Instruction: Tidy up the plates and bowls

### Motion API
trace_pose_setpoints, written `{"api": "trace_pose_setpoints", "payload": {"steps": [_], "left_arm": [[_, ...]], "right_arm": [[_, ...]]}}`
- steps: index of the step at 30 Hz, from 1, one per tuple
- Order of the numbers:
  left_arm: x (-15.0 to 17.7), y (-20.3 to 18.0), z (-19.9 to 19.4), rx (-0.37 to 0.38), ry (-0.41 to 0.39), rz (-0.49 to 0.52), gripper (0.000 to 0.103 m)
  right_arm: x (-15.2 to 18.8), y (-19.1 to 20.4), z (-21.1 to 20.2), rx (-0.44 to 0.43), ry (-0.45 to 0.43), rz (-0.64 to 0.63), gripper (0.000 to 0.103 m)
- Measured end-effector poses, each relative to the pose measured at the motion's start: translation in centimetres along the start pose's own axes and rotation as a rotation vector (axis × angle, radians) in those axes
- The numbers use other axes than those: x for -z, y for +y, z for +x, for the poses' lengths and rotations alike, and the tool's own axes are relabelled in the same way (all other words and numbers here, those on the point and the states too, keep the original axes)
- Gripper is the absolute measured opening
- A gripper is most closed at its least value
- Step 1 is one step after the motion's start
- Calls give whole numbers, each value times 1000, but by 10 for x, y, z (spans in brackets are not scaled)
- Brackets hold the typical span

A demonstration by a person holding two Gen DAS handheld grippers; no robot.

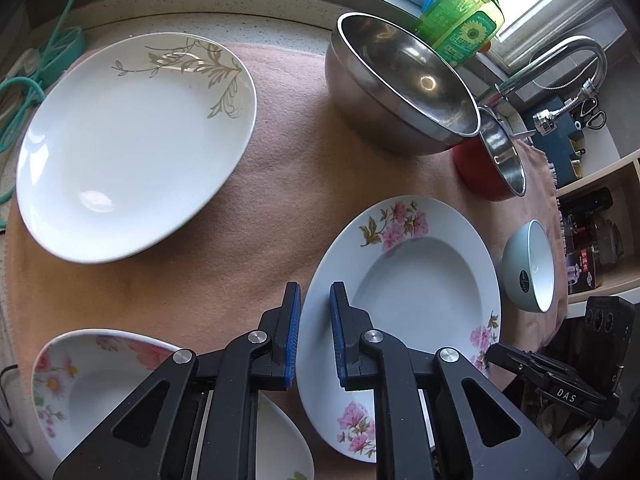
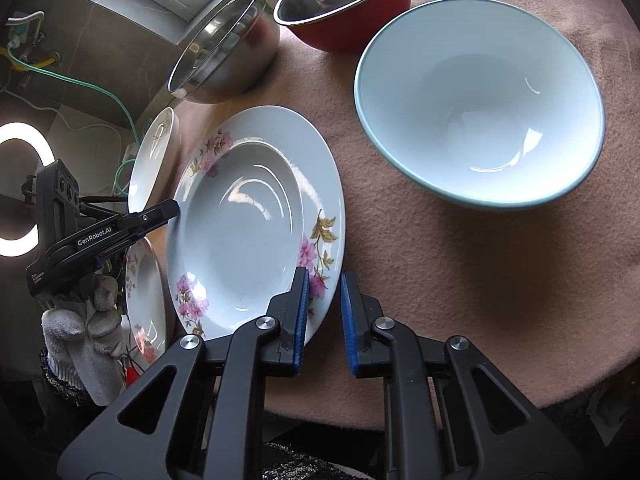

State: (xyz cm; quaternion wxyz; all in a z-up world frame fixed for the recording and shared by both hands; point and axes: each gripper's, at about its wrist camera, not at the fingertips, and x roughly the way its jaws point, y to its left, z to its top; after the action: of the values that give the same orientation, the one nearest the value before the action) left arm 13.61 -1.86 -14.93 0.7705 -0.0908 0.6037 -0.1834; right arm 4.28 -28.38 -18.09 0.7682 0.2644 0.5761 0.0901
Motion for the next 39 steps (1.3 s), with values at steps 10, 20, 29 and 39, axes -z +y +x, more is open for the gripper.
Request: {"api": "trace_pose_setpoints", "payload": {"steps": [10,20,29,39], "left_arm": [[3,-5,-1,-30,-22,14,13],[17,-13,-1,-31,-9,13,13],[31,-19,-3,-37,-13,1,14],[45,-24,-4,-42,-18,-17,14]], "right_arm": [[1,6,1,16,13,-21,16],[2,2,-3,40,23,-27,16],[6,-1,-5,50,41,-47,16],[13,-6,-8,54,65,-73,17]]}}
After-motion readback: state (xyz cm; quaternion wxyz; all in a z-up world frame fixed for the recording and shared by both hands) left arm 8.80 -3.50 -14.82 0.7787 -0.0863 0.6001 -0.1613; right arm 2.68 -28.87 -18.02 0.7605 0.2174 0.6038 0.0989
